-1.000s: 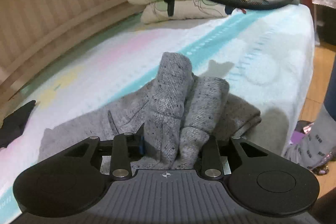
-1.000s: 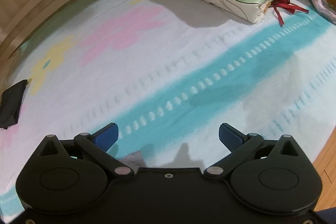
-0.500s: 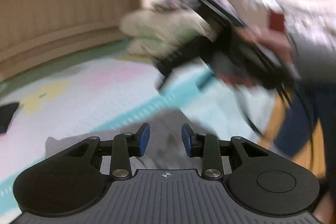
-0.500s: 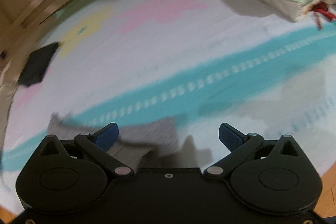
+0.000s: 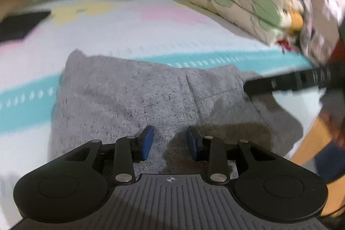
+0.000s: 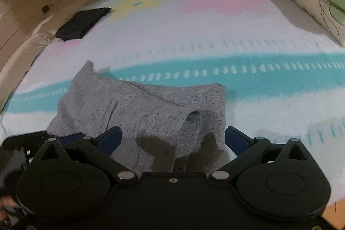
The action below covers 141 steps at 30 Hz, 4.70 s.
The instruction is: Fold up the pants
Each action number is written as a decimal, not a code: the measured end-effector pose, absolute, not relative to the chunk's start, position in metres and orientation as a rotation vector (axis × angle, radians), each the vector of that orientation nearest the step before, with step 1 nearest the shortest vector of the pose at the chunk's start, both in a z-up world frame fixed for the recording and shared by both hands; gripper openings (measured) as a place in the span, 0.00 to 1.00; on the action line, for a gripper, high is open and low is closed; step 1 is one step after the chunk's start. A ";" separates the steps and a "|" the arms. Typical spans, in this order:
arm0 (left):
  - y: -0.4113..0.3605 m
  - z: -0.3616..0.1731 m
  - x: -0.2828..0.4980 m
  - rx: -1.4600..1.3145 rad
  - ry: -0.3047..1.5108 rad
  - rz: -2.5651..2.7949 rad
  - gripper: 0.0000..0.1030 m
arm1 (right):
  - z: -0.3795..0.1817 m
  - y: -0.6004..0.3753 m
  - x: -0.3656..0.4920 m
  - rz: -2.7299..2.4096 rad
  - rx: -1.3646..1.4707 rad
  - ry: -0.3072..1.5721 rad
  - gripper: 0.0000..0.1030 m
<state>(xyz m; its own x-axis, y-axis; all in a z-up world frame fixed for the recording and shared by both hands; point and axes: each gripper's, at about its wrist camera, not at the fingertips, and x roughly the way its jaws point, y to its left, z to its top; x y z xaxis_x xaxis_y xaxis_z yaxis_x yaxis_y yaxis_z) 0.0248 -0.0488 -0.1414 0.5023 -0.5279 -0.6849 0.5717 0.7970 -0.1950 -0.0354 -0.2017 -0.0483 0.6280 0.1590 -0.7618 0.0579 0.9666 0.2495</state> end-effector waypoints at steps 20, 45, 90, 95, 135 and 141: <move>-0.040 -0.143 0.025 -0.010 0.808 -0.664 0.33 | -0.088 -0.206 -0.005 0.190 0.441 0.955 0.97; -0.016 -0.141 0.023 0.010 0.835 -0.557 0.33 | -0.062 -0.206 -0.009 0.009 0.287 0.933 0.65; -0.010 -0.157 0.165 -0.126 0.975 -0.229 0.45 | -0.082 -0.142 -0.060 -0.101 0.086 0.780 0.99; -0.013 -0.154 0.167 -0.047 0.968 -0.265 0.46 | -0.083 -0.142 -0.056 -0.107 0.102 0.793 0.99; -0.009 -0.154 0.077 -0.067 0.972 -0.329 0.71 | -0.063 -0.197 -0.043 -0.056 0.153 0.973 0.99; -0.009 -0.154 0.080 -0.059 0.965 -0.354 0.71 | -0.068 -0.232 -0.030 0.031 0.284 1.054 0.99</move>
<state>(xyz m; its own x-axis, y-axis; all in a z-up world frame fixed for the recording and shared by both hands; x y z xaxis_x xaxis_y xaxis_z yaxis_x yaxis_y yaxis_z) 0.0799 -0.0094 -0.1544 0.5171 -0.3206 -0.7936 0.2686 0.9411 -0.2051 -0.0303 -0.2323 -0.0679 0.4975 0.1609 -0.8524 0.1102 0.9630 0.2461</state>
